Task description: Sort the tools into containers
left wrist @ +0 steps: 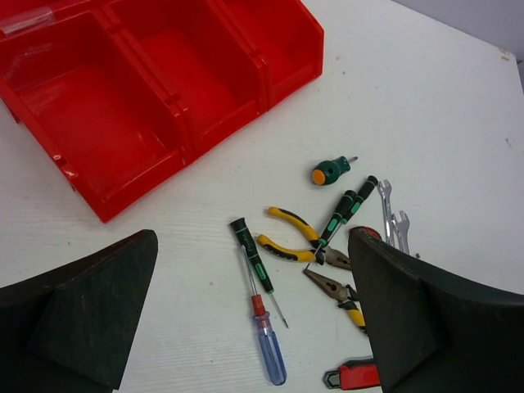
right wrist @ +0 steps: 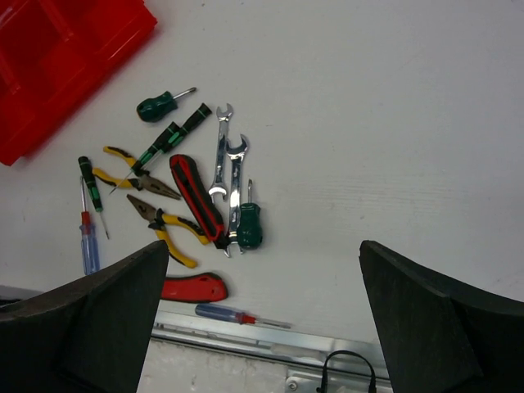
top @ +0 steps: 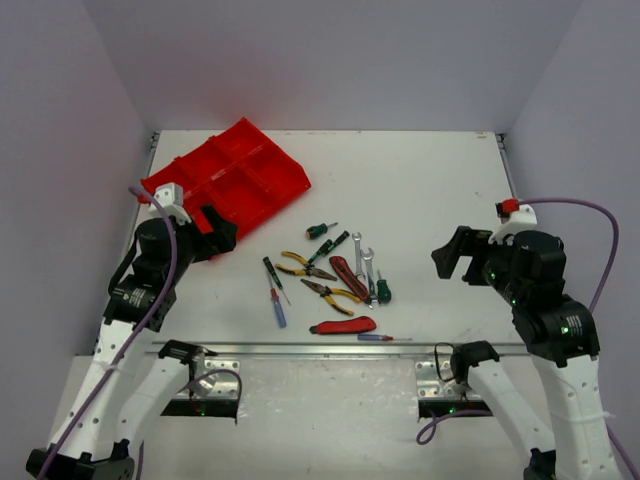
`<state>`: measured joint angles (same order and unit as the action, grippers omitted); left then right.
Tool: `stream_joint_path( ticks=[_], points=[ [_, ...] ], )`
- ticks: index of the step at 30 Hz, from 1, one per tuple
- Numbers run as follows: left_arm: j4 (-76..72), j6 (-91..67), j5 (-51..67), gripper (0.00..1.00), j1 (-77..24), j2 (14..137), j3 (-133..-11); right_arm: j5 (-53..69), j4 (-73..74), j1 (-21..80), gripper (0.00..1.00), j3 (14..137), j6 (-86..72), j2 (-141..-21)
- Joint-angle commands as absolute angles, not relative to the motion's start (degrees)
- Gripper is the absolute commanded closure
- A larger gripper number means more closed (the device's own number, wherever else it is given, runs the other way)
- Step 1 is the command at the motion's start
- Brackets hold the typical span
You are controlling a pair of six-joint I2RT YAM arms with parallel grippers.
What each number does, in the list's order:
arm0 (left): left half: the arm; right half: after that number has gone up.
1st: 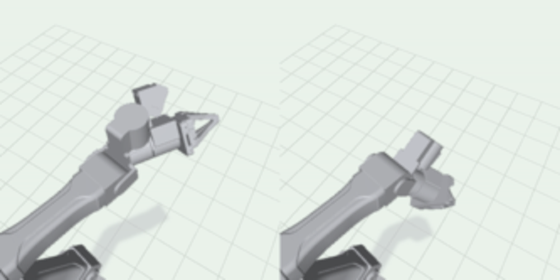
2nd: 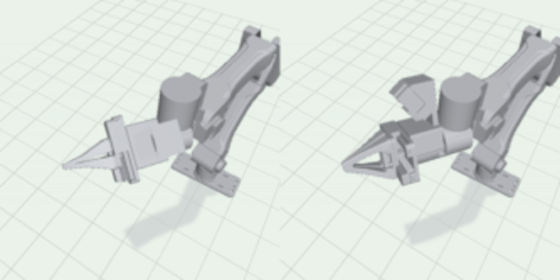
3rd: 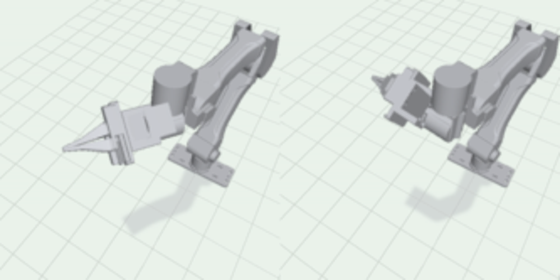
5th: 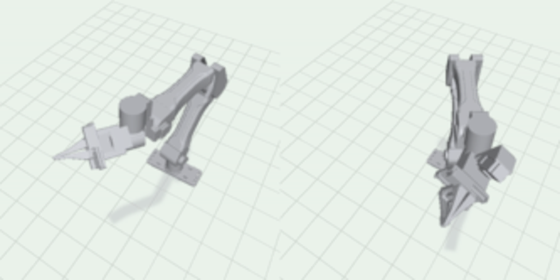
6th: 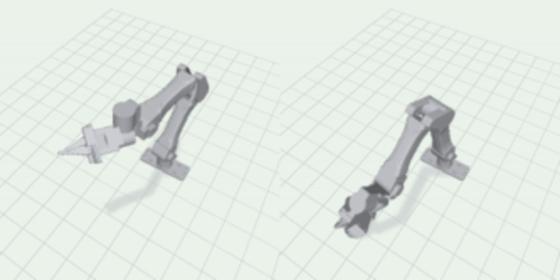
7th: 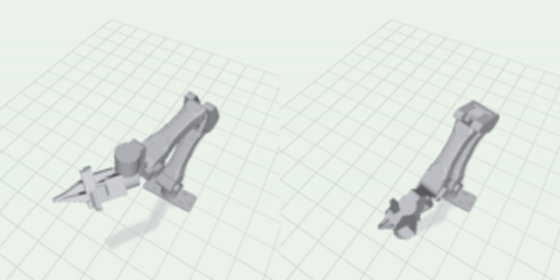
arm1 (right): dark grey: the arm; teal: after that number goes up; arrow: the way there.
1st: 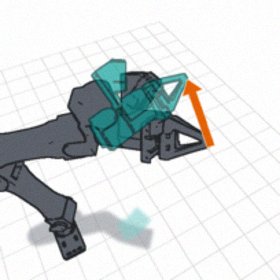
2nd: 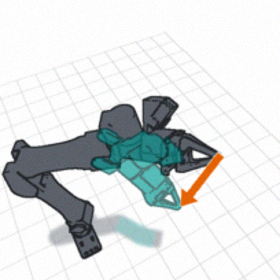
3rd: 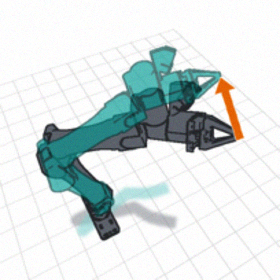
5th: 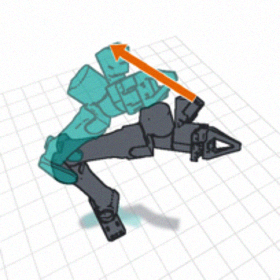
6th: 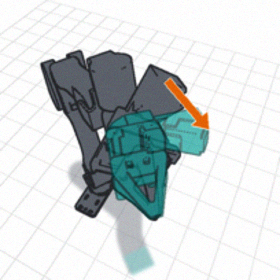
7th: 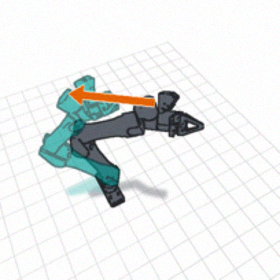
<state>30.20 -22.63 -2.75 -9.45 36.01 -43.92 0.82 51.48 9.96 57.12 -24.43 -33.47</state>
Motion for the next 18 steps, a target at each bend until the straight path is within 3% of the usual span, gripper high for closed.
stream_joint_path(
  ticks=[1,5,8,11,15,18],
  points=[
    [27.3,-22.8,-0.9,0.0,-9.7,35.4,-43.9,-2.6,49.1,10.1,0.01,56.8,-24.9,-32.6],
    [27.0,-22.7,-0.4,0.0,-9.8,35.1,-43.7,1.7,46.3,10.1,0.01,55.3,-25.3,-31.4],
    [26.9,-22.7,-0.3,0.0,-9.8,35.6,-43.6,16.8,40.6,10.1,0.01,52.3,-26.6,-30.9],
    [26.9,-22.6,-0.3,0.0,-9.8,36.4,-43.7,23.9,35.3,10.1,0.01,48.9,-30.2,-35.2],
    [26.8,-22.5,-0.3,0.0,-9.8,36.7,-43.6,17.4,38.7,11.7,0.01,49.3,-30.6,-51.0],
    [26.7,-22.5,1.2,0.0,-9.8,36.8,-43.6,3.7,37.7,18.9,0.01,48.6,-30.0,-61.1]
  ],
)
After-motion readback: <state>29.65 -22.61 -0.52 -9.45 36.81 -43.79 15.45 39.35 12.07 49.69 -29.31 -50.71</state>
